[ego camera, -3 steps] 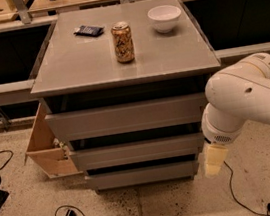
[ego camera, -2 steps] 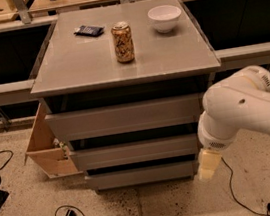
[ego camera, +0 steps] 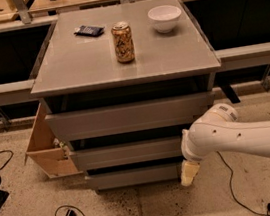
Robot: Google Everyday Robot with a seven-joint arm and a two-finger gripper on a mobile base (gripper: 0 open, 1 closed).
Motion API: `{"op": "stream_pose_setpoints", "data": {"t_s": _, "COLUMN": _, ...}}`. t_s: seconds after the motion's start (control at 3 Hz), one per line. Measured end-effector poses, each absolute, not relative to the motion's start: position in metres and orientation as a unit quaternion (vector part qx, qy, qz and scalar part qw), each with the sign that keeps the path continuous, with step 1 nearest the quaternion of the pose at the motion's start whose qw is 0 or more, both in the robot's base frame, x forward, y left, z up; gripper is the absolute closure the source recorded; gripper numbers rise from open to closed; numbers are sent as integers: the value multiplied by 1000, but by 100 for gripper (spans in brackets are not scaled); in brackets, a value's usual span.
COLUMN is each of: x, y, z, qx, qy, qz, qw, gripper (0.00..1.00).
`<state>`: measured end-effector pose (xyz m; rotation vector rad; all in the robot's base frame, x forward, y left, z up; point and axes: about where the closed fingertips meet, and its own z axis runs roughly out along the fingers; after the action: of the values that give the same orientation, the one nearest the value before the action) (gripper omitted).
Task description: Open middle drawer
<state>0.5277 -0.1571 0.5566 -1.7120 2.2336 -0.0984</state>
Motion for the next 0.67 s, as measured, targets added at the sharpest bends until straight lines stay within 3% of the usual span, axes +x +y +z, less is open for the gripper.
{"op": "stream_pose_setpoints", "data": {"t_s": 0.67, "x": 579, "y": -145, "z": 492, "qx": -617, "qy": 770, "qz": -40, "qw": 155, "gripper": 0}}
